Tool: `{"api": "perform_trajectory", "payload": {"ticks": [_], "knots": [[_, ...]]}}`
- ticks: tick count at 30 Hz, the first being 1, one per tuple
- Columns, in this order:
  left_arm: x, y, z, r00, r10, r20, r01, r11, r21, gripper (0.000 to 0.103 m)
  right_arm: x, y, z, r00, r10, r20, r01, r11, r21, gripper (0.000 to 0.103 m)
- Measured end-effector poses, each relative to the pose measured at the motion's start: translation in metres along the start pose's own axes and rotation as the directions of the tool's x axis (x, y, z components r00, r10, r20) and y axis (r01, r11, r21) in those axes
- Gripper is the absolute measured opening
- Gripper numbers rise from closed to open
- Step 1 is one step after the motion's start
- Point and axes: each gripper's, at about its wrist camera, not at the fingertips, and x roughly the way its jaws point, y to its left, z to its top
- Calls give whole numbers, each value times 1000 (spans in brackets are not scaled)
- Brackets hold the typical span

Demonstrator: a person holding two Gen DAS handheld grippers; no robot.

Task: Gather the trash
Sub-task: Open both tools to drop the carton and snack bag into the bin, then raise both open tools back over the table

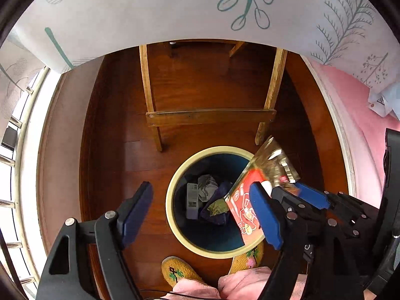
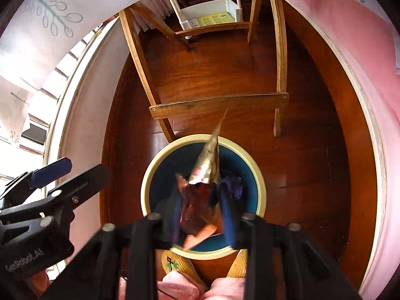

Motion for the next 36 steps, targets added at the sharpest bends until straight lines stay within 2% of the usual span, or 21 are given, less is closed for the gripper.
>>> {"api": "perform_trajectory", "payload": {"ticks": [4, 9, 13, 16, 22, 26, 30, 36], "knots": [[-2, 9, 5, 1000, -23, -9, 23, 999, -27, 78, -2, 5, 2, 1000, 2, 21, -2, 1000, -6, 44], [-21, 13, 8, 1000, -18, 6, 18, 999, -44, 78, -15, 10, 6, 999, -22, 27, 22, 1000, 0, 45], [-55, 14, 13, 1000, 6, -7, -6, 998, -58, 78, -39, 14, 13, 1000, -25, 7, 25, 1000, -9, 45], [-92, 13, 22, 999, 44, -9, -45, 997, -58, 78, -71, 18, 20, 999, -33, 8, 34, 999, -28, 45], [-175, 22, 54, 999, 32, -4, -32, 989, -146, 78, -157, 30, 40, 999, 0, 34, 2, 999, -51, 45], [-235, 17, 77, 998, 44, 49, -36, 988, -149, 78, -217, 44, 57, 997, 45, 70, -39, 995, -92, 45], [-291, 9, 100, 993, 56, 104, -40, 987, -156, 78, -272, 60, 74, 984, 82, 160, -55, 985, -164, 47], [-358, -2, 126, 971, 95, 220, -59, 984, -167, 78, -332, 87, 100, 955, 137, 263, -44, 942, -332, 48]]}}
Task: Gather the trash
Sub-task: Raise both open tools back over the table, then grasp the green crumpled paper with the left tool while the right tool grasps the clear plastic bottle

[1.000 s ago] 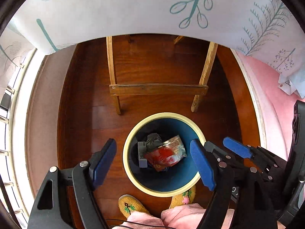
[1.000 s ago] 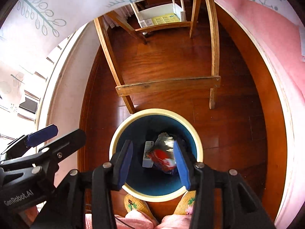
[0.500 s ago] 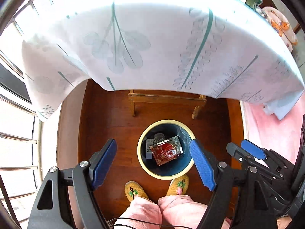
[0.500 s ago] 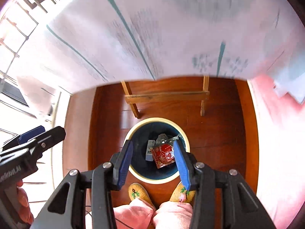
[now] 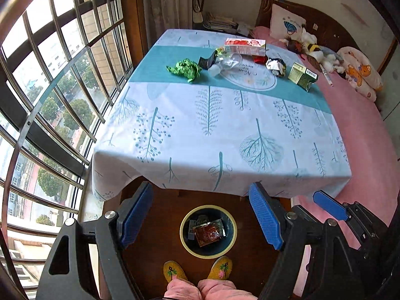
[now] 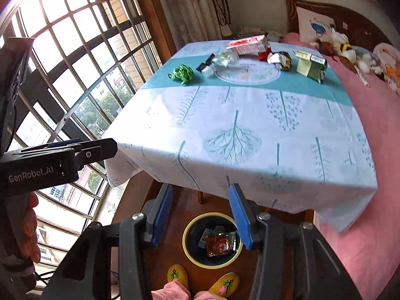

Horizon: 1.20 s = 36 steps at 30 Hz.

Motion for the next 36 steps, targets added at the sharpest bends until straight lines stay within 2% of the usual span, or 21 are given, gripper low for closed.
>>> {"api": "perform_trajectory", "payload": {"ticks": [4, 8, 11, 18, 22, 27, 31, 36], "knots": [[-30, -5, 27, 998, 39, 57, -39, 999, -6, 78, -21, 6, 36, 999, -5, 54, 9, 998, -59, 48], [-52, -4, 44, 993, 70, 98, -65, 997, -51, 78, -33, 10, 66, 995, -36, 89, 47, 991, -127, 48], [-63, 3, 55, 989, 77, 129, -66, 994, -87, 78, -38, 4, 81, 991, -46, 122, 60, 991, -116, 48], [-47, 20, 81, 987, 89, 138, -71, 989, -128, 78, -33, -1, 107, 978, -95, 187, 118, 986, -118, 47], [-16, 32, 106, 992, 65, 112, -48, 988, -147, 78, -14, -6, 128, 975, -131, 180, 148, 985, -87, 47], [46, 44, 154, 999, 5, 54, 2, 994, -112, 78, 32, -21, 160, 986, -128, 110, 130, 992, -7, 47], [104, 55, 199, 1000, -16, -9, 16, 998, -63, 78, 77, -37, 188, 993, -108, 53, 100, 986, 134, 47], [180, 67, 241, 992, -60, -111, 55, 998, -43, 78, 147, -59, 218, 997, -76, -4, 74, 951, 300, 47]]}}
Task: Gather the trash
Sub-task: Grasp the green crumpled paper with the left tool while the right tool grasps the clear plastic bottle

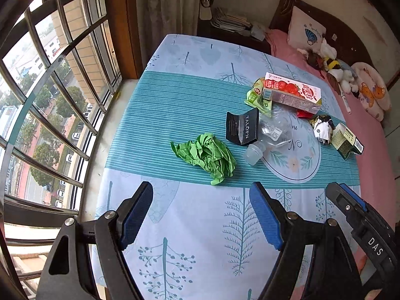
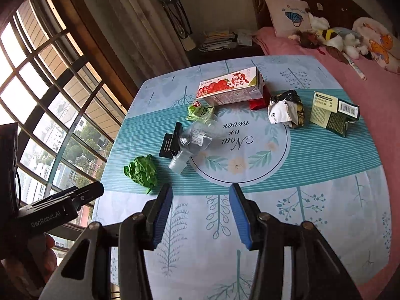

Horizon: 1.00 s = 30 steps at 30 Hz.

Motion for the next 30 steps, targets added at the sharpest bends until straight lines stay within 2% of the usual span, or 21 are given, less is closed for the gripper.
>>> {"api": "perform_trajectory", "payload": {"ticks": [7, 12, 16, 18, 19, 21, 22, 24, 25, 26, 30], "knots": [[81, 5, 36, 989, -50, -139, 48, 999, -14, 78, 78, -20, 27, 996, 55, -67, -38, 972, 231, 47], [107, 4, 52, 978, -85, -190, 87, 996, 0, 78, 105, -24, 43, 992, 107, -67, -78, 936, 343, 47], [123, 0, 59, 969, -108, -221, 111, 994, 4, 77, 122, -21, 51, 990, 121, -74, -85, 922, 378, 48], [129, -3, 61, 968, -99, -232, 106, 994, 17, 67, 131, -19, 53, 988, 128, -84, -86, 918, 387, 48], [132, -4, 62, 968, -87, -236, 98, 995, 34, 58, 134, -19, 53, 987, 135, -82, -93, 917, 388, 48], [133, -6, 63, 971, -80, -224, 98, 992, 74, 53, 138, -16, 55, 987, 139, -80, -99, 919, 382, 47], [133, -8, 64, 974, -82, -213, 103, 990, 92, 47, 138, -15, 56, 988, 139, -67, -105, 922, 372, 43], [131, -12, 64, 979, -76, -188, 102, 986, 132, 43, 135, -12, 56, 992, 107, -60, -81, 938, 338, 40], [129, -14, 64, 982, -77, -171, 103, 983, 152, 36, 134, -10, 55, 994, 95, -58, -72, 944, 322, 37], [127, -17, 64, 985, -74, -154, 100, 981, 169, 34, 132, -10, 54, 995, 89, -55, -67, 947, 313, 33], [120, -24, 60, 994, -49, -95, 69, 974, 215, 32, 117, -15, 49, 998, 63, -29, -52, 952, 300, 30]]}}
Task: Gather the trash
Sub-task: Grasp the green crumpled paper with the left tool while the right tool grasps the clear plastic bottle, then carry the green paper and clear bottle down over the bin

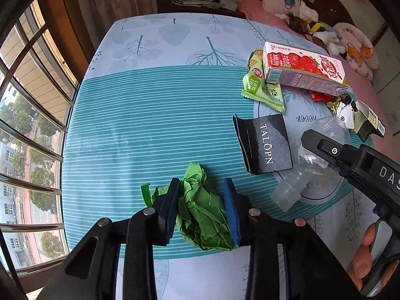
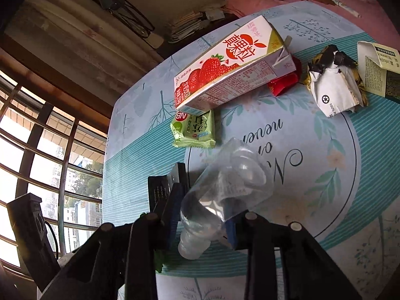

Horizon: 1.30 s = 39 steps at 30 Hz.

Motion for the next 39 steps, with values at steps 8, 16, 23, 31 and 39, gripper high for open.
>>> {"api": "perform_trajectory", "payload": {"ticks": [8, 16, 23, 31, 39], "knots": [[-42, -17, -24, 991, 13, 130, -17, 999, 33, 31, -49, -8, -19, 997, -47, 59, 51, 996, -72, 29], [-112, -63, -98, 961, 74, 266, -76, 997, 0, 31, -123, -16, -73, 994, 20, 106, 4, 975, -220, 29], [-150, -110, -212, 969, 79, 234, -60, 994, -87, 31, -189, -62, -154, 995, 80, 52, -62, 954, -292, 29], [-166, -149, -314, 990, 54, 131, -42, 995, -93, 32, -228, -116, -242, 998, 41, -57, -58, 941, -334, 29], [-143, -166, -375, 998, 56, 38, -56, 998, -18, 32, -225, -154, -311, 990, -9, -144, -29, 964, -265, 29]]}}
